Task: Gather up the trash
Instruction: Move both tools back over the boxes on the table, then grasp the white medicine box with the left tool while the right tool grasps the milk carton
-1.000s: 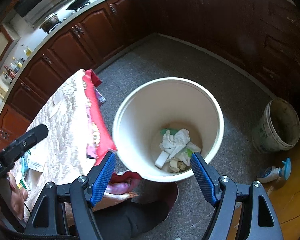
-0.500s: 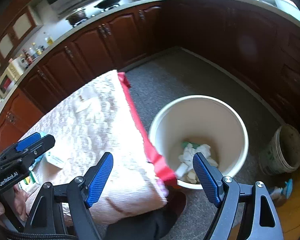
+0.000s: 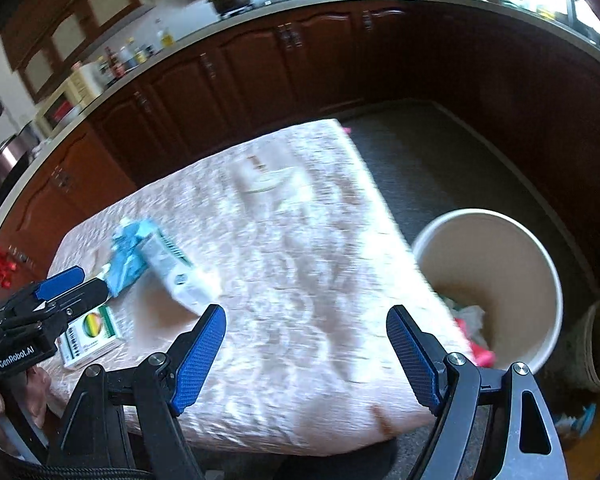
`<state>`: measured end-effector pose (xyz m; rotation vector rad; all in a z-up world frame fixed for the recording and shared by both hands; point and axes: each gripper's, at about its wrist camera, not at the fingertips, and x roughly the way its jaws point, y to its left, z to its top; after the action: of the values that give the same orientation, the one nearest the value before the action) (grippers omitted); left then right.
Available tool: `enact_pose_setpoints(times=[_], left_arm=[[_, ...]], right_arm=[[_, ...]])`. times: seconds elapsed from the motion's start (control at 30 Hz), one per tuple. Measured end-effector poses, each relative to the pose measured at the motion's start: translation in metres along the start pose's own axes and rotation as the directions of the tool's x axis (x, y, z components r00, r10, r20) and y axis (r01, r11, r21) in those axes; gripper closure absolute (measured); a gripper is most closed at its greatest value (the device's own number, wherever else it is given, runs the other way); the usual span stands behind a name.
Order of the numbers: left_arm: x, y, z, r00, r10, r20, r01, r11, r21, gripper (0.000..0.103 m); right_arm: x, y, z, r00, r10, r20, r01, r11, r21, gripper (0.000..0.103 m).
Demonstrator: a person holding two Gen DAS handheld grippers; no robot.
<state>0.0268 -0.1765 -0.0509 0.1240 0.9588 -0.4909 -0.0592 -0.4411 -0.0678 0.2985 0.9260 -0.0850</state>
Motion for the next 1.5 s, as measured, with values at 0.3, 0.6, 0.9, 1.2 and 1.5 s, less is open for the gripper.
enact_pose_setpoints(times=[0.3,0.6,0.9,1.2,1.5], left_arm=[[-0.006,0.091,-0.018,0.994,0.076,-0.076,-0.08,0.995,-0.061,0.027],[0.028,0.123,-0.016,0.976,0.117,-0.184,-0.126,0.991,-0.037,0.027],[0.062,0.123,-0.011,0.947,0.197,-0.253,-0.192,0.98,0.043,0.027],[0.066,0.135,-0.019,0.944,0.188,-0.271,-0.192,0.981,0.015,0.058],[0.017,0.13,-0.015,0.979,0.14,-0.151,-0.151,0.987,-0.06,0.059]], right_arm=[[0.035,0.058,0.008,0.995,0.073,-0.068,-0.08,0.99,-0.117,0.021],[0.082,0.114,0.025,0.983,0.085,-0.161,-0.123,0.963,-0.241,0.02],[0.12,0.136,0.039,0.976,0.059,-0.21,-0.121,0.947,-0.298,0.02],[0.148,0.139,0.037,0.963,0.11,-0.246,-0.173,0.953,-0.25,0.038],[0.119,0.132,0.024,0.972,0.12,-0.201,-0.173,0.945,-0.276,0.061]])
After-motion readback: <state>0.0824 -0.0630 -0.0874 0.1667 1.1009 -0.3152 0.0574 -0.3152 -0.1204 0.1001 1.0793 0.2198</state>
